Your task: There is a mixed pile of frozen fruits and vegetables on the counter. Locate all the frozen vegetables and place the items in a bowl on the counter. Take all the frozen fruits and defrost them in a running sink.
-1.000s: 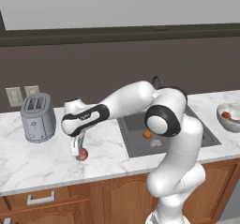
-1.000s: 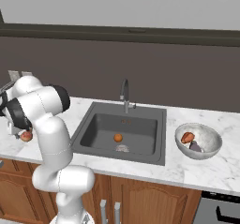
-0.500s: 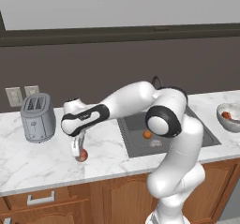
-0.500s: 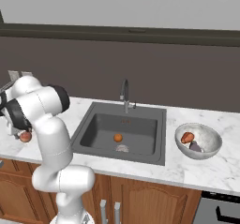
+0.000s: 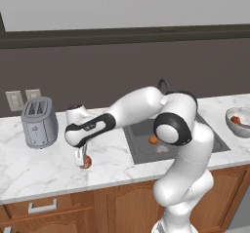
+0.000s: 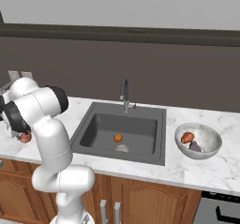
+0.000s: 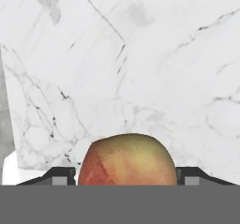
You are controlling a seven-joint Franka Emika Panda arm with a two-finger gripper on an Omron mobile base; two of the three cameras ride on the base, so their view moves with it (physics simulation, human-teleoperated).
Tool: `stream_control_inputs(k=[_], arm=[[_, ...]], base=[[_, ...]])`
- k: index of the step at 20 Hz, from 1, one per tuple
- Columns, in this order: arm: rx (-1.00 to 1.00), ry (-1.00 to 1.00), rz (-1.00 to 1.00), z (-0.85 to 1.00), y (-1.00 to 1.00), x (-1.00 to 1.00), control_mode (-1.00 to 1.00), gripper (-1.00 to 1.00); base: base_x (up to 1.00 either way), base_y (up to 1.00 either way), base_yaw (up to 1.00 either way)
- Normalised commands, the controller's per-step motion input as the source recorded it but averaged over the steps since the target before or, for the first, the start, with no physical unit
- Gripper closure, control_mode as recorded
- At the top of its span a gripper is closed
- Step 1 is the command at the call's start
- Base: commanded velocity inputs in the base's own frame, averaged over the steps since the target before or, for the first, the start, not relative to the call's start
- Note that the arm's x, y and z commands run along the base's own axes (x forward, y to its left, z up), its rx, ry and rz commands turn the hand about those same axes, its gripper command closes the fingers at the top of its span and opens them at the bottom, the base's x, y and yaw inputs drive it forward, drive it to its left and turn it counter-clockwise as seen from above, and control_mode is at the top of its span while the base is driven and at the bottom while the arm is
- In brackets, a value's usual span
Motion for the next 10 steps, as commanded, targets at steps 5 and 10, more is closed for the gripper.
stream_control_inputs(k=[5, 10], arm=[[0.01, -0.05, 0.01, 0.0, -0.14, -0.14, -1.0, 1.0], [0.01, -0.08, 0.0, 0.27, -0.34, -0.14, -1.0, 1.0]], base=[[0.0, 0.0, 0.0], [0.0, 0.0, 0.0]])
